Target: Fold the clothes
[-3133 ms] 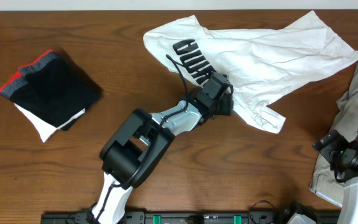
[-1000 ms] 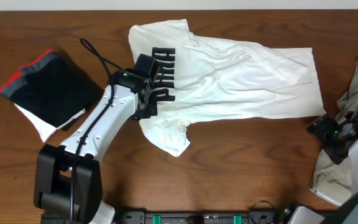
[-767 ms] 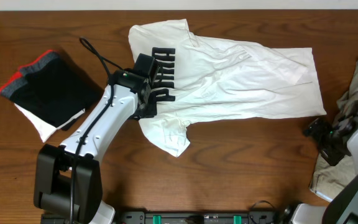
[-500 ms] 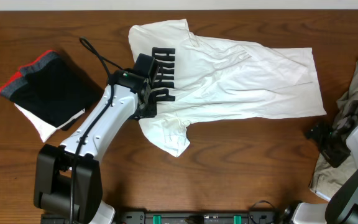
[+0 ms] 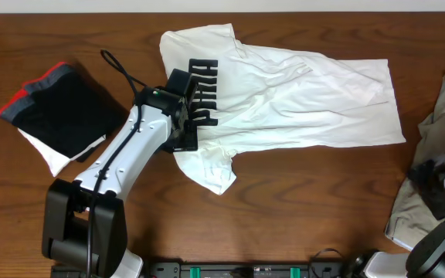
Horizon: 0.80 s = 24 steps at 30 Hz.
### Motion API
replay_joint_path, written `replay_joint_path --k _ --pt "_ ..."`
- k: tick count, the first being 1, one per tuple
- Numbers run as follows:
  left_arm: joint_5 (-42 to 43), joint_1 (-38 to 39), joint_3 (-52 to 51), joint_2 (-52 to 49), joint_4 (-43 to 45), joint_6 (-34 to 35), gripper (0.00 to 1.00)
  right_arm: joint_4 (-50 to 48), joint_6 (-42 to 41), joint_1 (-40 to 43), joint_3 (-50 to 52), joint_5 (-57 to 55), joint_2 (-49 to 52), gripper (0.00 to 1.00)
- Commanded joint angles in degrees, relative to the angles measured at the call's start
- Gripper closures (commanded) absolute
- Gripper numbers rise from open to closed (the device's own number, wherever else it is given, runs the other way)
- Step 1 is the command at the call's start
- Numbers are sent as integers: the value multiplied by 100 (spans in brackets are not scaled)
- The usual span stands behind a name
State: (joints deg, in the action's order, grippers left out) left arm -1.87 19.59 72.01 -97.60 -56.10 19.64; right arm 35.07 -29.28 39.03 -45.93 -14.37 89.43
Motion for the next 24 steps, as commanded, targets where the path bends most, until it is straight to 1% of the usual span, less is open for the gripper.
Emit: replay_joint_path --k 1,3,5,9,11,16,17,18,20,21,23,24 --pt "44 -24 -24 61 -61 35 30 7 -251 293 44 -271 37 13" --pt "136 -24 -33 61 -68 31 30 26 -306 382 44 -98 37 12" --pt "160 -24 -50 61 -66 33 30 2 -146 391 39 219 24 11" --pt "166 -24 -55 59 -70 33 30 -155 697 284 2 1456 -205 10" --pt "166 -24 -55 59 -68 33 30 -188 1082 201 -26 2127 -501 12" --pt "166 -24 -55 57 -57 37 30 -28 1545 11 -28 2839 -1370 20" --pt "166 -24 -55 59 -57 37 30 28 1565 -24 -24 2837 -1478 24" --pt "166 -24 -55 59 -59 37 30 90 1563 -70 -22 2835 -1558 33" --pt "166 -24 -55 59 -44 42 30 175 1565 -168 4 2771 -1554 57" --pt "166 -24 -55 59 -42 55 30 175 1565 -192 26 2765 -1521 63" --pt "166 -24 -55 57 -39 55 30 162 1563 -197 107 2745 -1397 69" --pt "166 -24 -55 59 -39 55 30 131 1563 -195 168 2741 -1309 70"
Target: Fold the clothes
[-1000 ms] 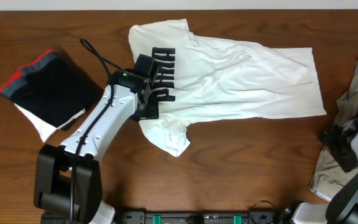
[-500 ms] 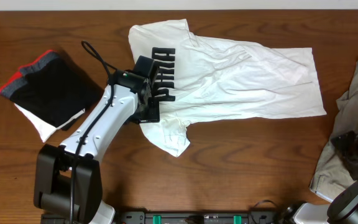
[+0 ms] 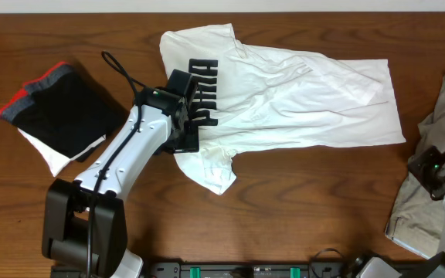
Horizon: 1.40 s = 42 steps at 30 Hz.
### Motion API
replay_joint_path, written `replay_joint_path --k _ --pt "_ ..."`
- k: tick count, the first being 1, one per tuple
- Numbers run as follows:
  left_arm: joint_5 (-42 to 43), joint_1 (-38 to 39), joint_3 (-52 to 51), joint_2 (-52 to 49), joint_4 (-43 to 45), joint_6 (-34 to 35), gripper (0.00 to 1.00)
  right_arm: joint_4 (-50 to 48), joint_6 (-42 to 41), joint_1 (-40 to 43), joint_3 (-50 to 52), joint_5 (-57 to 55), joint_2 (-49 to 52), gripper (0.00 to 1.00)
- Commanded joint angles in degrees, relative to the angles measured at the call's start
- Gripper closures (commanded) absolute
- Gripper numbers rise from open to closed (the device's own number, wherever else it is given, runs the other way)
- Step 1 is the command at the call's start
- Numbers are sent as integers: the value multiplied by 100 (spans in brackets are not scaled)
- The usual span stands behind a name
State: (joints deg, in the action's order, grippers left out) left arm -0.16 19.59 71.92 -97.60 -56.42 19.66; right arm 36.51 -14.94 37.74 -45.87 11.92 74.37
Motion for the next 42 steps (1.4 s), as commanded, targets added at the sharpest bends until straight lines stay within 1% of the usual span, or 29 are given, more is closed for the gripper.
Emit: replay_joint_path --k 1,6,10,14,18,26,27,29,30,32,33,35,38,42 --pt "-4 -24 -46 59 -7 52 30 -44 129 -63 219 114 278 70" --pt "-4 -24 -46 59 -9 52 30 -319 44 -63 507 -37 732 70" --pt "-4 -24 -46 59 -9 52 30 -352 -354 -61 520 -763 970 69" --pt "-4 -24 -46 57 -9 52 30 -376 -706 -46 522 -1604 1001 68" --pt "-4 -24 -46 59 -9 52 30 -374 -1021 57 522 -2135 1001 66" --pt "-2 -24 -46 59 -9 52 30 -553 -1143 439 522 -2371 1001 64" --pt "-2 -24 -46 59 -9 52 30 -562 -1169 481 522 -2371 1001 65" --pt "-2 -24 -46 59 -11 52 30 -577 -1235 546 522 -2083 1001 65" --pt "-2 -24 -46 59 -11 52 30 -662 -979 549 522 -1593 1001 65" --pt "-4 -24 -46 59 -7 52 30 -896 -70 533 520 -249 997 64" --pt "-2 -24 -46 59 0 52 30 -977 214 527 518 358 986 63" --pt "-2 -24 -46 59 7 52 30 -1091 417 527 514 1023 973 62" --pt "-2 -24 -46 59 9 52 30 -1189 667 490 514 1539 957 63" --pt "-2 -24 -46 59 26 52 30 -1062 686 372 533 1276 966 63"
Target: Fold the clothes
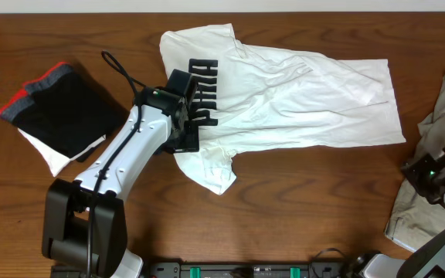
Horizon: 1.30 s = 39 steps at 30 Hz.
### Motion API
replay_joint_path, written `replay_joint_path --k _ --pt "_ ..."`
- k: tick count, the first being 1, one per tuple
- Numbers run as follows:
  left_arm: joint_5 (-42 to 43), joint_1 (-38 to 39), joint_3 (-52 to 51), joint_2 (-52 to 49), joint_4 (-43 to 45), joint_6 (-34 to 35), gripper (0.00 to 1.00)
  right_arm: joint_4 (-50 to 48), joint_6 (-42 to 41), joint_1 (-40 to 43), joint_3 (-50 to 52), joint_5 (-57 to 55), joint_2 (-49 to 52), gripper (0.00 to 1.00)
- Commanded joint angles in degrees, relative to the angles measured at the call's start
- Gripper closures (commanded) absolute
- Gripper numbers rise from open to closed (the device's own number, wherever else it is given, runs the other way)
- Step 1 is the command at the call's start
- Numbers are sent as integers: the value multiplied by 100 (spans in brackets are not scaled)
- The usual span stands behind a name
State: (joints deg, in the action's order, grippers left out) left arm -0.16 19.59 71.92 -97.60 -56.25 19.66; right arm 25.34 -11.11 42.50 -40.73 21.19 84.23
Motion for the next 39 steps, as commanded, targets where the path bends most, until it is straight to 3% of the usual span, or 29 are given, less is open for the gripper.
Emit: replay_joint_path --k 1,14,23,28,32,35,39 --pt "-2 -24 -46 59 20 52 30 114 254 -133 37 179 -17 63" --pt "15 -24 -46 59 35 52 30 -13 -656 -140 328 -2291 365 62" --pt "105 -24 -46 59 39 52 30 -590 -1034 98 328 -2518 365 61" --pt "105 -24 -46 59 -11 52 29 -929 -863 98 323 -1397 350 59" --pt "105 -24 -46 59 -162 52 29 -1228 -592 94 321 -138 142 48" --pt "103 -26 -46 59 -299 133 29 -1360 -492 59 321 793 -238 41" --pt "87 -31 -50 50 -348 514 29 -1169 -442 -179 321 1353 -929 39"
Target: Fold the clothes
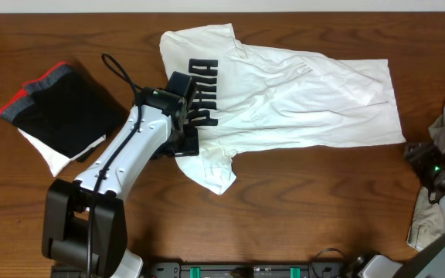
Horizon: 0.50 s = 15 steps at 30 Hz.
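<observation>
A white T-shirt [300, 100] with black lettering [204, 76] lies spread and wrinkled across the middle of the table, one sleeve hanging toward the front. My left gripper [191, 130] rests on the shirt's left edge beside the lettering. Its dark fingers blend with the print, so their state is unclear. A beige garment lies crumpled at the right edge of the view. My right gripper [421, 156] is at that garment's left border, and its jaws are too small and dark to read.
A folded dark garment with a red-trimmed edge [60, 112] sits on a white piece at the far left. The brown wooden table [307, 201] runs to a black rail along the front. The left arm's cable loops near the shirt's collar side.
The left gripper has shifted slightly left and toward the front at the shirt's edge. The beige garment's left border now lies further right, and the right gripper sits a little higher and further left.
The left gripper stayed on the white shirt's left edge through all earlier moments, and the shirt kept its shape. The right arm sat over the beige garment and shifted at each moment. Now that garment has drawn toward the right edge of the view.
</observation>
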### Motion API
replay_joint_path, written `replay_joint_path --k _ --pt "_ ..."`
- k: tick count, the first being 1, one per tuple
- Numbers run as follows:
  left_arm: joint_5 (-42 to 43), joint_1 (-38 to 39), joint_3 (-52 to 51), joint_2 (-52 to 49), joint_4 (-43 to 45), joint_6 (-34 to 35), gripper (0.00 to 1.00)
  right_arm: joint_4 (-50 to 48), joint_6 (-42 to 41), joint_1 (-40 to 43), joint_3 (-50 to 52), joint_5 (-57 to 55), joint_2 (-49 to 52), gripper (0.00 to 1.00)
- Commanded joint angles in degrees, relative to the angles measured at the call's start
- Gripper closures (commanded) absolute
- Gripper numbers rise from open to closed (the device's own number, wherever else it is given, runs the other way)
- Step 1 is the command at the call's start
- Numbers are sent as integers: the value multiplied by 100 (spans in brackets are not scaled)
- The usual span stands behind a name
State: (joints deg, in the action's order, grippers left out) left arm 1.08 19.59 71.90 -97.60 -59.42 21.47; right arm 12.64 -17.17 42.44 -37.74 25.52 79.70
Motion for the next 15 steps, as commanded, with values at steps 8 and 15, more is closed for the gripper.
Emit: replay_joint_path --k 8,15 --pt "-278 -28 -546 -96 629 815 29 1211 553 -800 22 201 -1244 40" --pt "284 -28 -1322 -131 2142 282 32 1425 568 -984 24 -7 -1241 40"
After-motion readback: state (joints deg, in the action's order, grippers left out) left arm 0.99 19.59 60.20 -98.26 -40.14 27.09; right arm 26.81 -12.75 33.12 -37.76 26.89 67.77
